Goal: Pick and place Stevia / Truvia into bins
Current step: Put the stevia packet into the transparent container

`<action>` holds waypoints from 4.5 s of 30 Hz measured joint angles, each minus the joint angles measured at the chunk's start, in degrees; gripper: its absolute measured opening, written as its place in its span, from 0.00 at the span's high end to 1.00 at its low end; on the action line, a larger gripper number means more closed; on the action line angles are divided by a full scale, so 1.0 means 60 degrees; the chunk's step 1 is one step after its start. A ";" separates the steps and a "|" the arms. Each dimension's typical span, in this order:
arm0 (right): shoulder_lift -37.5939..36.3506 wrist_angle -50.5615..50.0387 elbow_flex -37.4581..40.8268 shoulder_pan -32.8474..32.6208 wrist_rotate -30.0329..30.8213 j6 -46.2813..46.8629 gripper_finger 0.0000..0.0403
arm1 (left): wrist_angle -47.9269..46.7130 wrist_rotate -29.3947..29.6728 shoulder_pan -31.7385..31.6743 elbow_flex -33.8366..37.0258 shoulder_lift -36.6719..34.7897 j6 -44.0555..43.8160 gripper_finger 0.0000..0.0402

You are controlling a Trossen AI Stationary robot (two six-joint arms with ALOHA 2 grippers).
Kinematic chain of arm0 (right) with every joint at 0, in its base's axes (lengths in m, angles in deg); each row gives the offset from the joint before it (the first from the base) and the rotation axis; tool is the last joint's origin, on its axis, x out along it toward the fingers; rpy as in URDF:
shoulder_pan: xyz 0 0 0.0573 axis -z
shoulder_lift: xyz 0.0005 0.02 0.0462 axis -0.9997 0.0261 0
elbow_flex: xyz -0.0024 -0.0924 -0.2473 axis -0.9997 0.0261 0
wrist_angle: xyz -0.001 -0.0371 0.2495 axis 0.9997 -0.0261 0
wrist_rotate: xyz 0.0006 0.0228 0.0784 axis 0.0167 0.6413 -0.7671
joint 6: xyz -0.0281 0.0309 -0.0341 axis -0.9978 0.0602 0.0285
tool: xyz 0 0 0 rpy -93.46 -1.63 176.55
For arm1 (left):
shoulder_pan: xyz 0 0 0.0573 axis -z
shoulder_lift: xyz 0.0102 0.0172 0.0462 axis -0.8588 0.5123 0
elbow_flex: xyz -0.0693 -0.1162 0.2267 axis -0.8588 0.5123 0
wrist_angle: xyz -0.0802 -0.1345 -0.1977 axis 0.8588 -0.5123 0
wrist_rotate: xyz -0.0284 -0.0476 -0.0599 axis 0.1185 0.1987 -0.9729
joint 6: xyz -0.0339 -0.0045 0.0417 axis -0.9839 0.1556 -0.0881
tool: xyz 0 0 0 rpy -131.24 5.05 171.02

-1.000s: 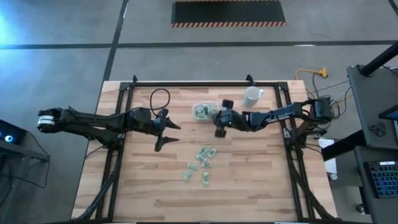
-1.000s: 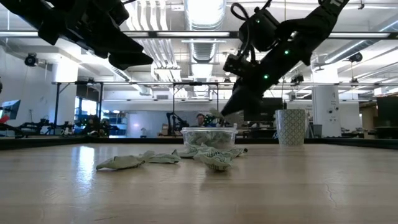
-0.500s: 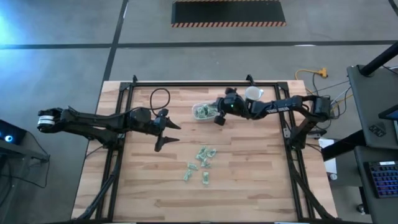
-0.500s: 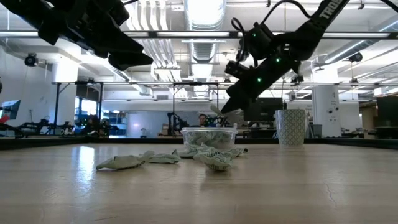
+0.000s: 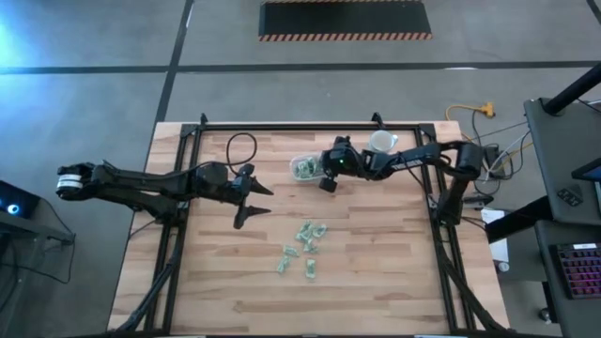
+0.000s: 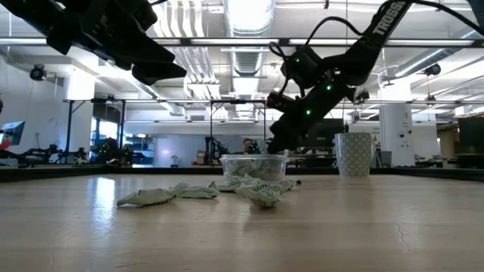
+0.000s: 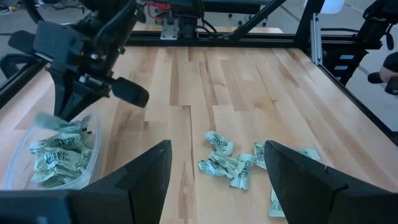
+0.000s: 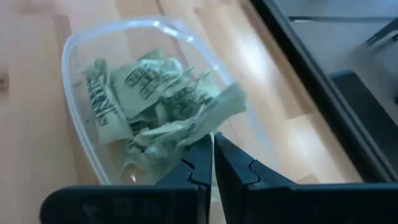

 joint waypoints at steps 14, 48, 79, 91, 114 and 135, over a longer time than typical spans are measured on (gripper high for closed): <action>0.0273 -0.0767 -0.0473 0.0098 0.0010 -0.0002 0.98 | -0.0013 0.0000 0.0000 0.0000 0.0004 0.0000 0.40; -0.2778 -0.4193 0.0065 -0.1190 -0.4471 0.0001 0.68 | 0.2166 -0.0200 0.1745 0.0421 0.3294 -0.0022 0.40; -0.2798 -0.4044 0.1234 -0.2259 -0.4405 0.0907 0.72 | 0.4086 0.1064 0.2943 -0.0547 0.7049 -0.0094 0.56; -0.2798 -0.3824 0.1254 -0.2259 -0.4405 0.0903 0.72 | 0.3657 0.1120 0.2954 -0.0535 0.7289 -0.0262 0.65; -0.2798 -0.3795 0.1254 -0.2259 -0.4405 0.0976 0.72 | 0.3607 0.1621 0.2958 -0.0554 0.7302 -0.0251 0.99; -0.2795 -0.3374 0.1254 -0.2256 -0.4405 0.0976 0.72 | 0.3490 0.5206 0.0812 -0.0970 0.5661 0.1045 1.00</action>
